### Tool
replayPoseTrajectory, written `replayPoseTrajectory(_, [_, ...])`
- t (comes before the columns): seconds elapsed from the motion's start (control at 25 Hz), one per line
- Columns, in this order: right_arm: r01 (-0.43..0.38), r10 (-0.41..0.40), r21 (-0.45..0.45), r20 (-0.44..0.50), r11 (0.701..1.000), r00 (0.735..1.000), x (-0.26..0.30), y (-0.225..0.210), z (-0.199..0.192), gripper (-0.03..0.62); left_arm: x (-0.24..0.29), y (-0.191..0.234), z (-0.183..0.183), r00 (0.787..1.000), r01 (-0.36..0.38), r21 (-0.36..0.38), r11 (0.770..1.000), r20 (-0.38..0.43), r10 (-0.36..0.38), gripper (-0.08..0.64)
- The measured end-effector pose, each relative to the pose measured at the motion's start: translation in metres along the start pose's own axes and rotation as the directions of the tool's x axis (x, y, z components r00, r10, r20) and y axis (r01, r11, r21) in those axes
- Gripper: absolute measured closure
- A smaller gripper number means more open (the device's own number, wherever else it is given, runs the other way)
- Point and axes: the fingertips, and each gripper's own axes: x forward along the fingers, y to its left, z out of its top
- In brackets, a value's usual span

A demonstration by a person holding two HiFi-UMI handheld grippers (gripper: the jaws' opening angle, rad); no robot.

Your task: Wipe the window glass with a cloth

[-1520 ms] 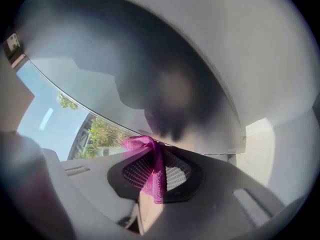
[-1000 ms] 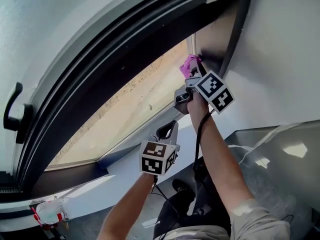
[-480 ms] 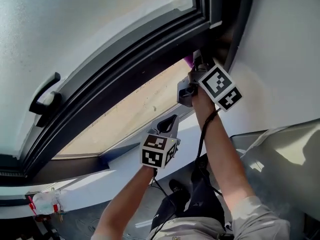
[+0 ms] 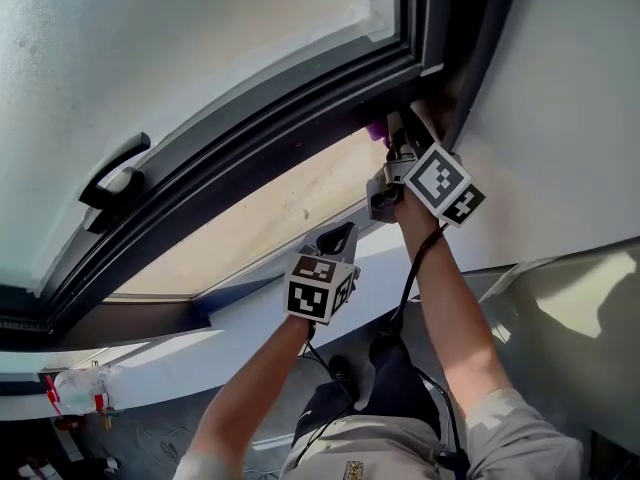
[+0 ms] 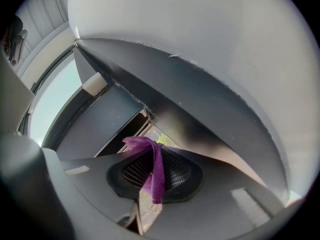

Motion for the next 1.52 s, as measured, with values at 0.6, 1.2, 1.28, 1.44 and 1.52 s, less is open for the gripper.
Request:
replayPoseTrajectory(0.6, [0.064,-0.111,-0.441,-0.082,0.895,0.99,-0.121,0.05,-0.041,0.529,-0.084,-0.025,-0.008,0.994,0.042,0.048,0.998,0.095,-0.046,0.56])
replayPoseTrajectory(1.2, [-0.012,-0.041,-0.616,-0.072,0.787,0.997,-0.277,0.196,-0.067,0.528,-0.243,-0.08,0.025,0.937,0.14,0.112,0.984,0.306,-0.168,0.56])
replayPoseTrajectory(1.28, [-0.02,-0.03,-0.617,-0.07,0.787,0.997,-0.288,0.21,-0.068,0.529,-0.26,-0.085,0.029,0.928,0.141,0.121,0.983,0.331,-0.174,0.56])
replayPoseTrajectory(1.44, [-0.044,-0.002,-0.626,-0.073,0.779,0.997,-0.303,0.238,-0.071,0.529,-0.289,-0.087,0.034,0.912,0.144,0.107,0.984,0.371,-0.173,0.56])
replayPoseTrajectory(1.52, [-0.057,0.011,-0.632,-0.076,0.773,0.997,-0.308,0.25,-0.073,0.529,-0.3,-0.087,0.034,0.908,0.143,0.097,0.985,0.383,-0.17,0.56])
